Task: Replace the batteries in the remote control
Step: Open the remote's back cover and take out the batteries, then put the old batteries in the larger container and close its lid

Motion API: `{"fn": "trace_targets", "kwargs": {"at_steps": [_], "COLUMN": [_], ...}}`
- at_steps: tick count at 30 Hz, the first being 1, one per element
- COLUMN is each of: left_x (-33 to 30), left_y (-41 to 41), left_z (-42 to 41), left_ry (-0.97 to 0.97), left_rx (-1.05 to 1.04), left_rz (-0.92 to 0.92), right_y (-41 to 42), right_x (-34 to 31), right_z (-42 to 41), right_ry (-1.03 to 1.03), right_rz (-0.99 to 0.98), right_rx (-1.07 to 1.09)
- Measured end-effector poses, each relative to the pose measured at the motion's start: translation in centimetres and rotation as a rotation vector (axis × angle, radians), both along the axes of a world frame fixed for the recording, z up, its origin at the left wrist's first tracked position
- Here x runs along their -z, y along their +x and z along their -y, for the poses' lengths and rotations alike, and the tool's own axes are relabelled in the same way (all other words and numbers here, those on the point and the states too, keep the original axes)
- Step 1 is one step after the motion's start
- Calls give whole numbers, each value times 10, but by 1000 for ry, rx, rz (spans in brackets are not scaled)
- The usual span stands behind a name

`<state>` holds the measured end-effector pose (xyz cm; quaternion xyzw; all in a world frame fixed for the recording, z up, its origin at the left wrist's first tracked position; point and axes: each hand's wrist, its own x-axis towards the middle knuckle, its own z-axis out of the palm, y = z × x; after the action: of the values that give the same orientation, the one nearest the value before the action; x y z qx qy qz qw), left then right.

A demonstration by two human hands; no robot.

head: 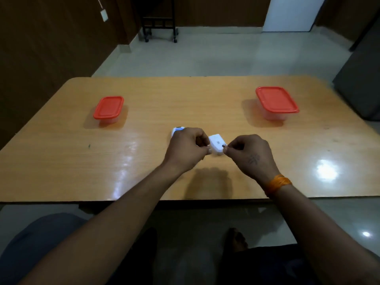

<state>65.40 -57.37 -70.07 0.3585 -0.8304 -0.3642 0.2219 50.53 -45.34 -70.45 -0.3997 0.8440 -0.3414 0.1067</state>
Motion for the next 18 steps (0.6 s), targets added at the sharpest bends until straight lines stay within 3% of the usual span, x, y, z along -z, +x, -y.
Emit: {"fn": "trace_targets", "kwargs": {"at_steps": [6, 18], "left_x": [21, 40], "left_y": [-58, -99], "left_z": [-42, -63], "left_ry": [-66, -212], "left_rx": [48, -18], "left_rz": [109, 180], "right_y": [-32, -51], "right_x": [21, 36], "right_z": [-40, -32], "right_ry": [81, 191], "right_rz": [-30, -166], "right_rx": [166, 148]}}
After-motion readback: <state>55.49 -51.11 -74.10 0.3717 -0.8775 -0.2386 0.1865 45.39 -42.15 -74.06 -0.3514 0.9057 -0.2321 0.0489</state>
